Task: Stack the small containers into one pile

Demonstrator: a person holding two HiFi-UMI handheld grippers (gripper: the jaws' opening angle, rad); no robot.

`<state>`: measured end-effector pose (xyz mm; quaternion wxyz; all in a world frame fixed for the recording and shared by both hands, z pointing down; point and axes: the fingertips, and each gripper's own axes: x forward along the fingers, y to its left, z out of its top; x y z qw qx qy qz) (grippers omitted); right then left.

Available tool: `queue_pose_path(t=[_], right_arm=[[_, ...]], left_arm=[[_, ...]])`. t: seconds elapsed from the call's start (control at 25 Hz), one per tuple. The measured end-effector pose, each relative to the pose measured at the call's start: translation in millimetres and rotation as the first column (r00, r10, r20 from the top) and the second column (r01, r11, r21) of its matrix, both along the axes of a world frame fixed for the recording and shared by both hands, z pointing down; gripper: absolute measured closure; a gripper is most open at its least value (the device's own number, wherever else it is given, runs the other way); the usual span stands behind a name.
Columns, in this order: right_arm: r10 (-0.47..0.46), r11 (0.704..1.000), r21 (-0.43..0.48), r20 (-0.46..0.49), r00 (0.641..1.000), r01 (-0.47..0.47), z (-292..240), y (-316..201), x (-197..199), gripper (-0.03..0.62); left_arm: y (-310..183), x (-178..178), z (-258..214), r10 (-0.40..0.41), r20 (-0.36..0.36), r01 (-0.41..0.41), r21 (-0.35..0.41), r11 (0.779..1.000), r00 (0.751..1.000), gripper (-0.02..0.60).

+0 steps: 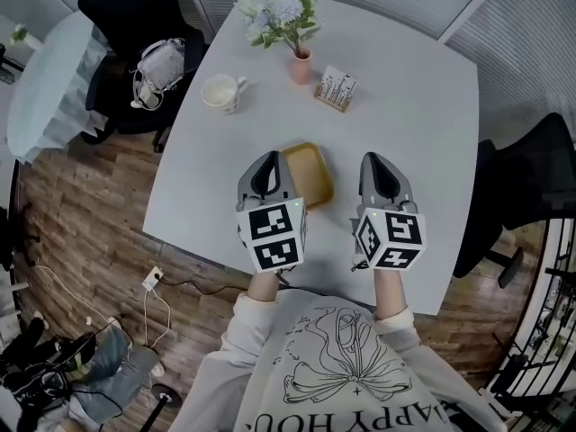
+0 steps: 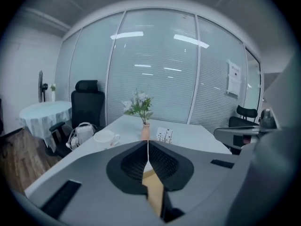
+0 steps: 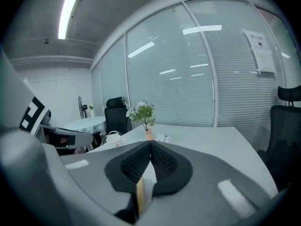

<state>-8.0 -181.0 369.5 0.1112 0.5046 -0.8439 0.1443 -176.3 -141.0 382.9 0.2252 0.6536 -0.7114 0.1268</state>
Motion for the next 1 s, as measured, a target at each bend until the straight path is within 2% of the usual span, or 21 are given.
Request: queue_pose_path(t=[0.08, 0.36, 0.6, 1.0], right_arm=[[0.003, 1.000, 0.029, 0.025, 1.000, -0.004, -14, 1, 1, 0.583], [-0.011, 0.992, 0.122, 0.049, 0.999, 0.005, -53, 10, 3, 0.583], [-0.011, 0.985, 0.172, 0.056, 0.998, 0.001, -76, 16, 7, 0.583], [-0.040, 0.975, 0.222, 0.088, 0.995, 0.020, -102, 24, 5, 0.583]], left_arm=[[2, 6, -18, 0.021, 0.043, -0.023, 0.048, 0.999, 0.999, 0.571], [12, 14, -69, 0.036, 0.053, -0.046, 0.181, 0.982, 0.998, 0.571], [23, 12, -100, 0.017, 0.093, -0.040, 0.246, 0.968, 0.996, 0.571], [40, 9, -131, -0.023, 0.109, -0.013, 0.319, 0.948, 0.994, 0.571]])
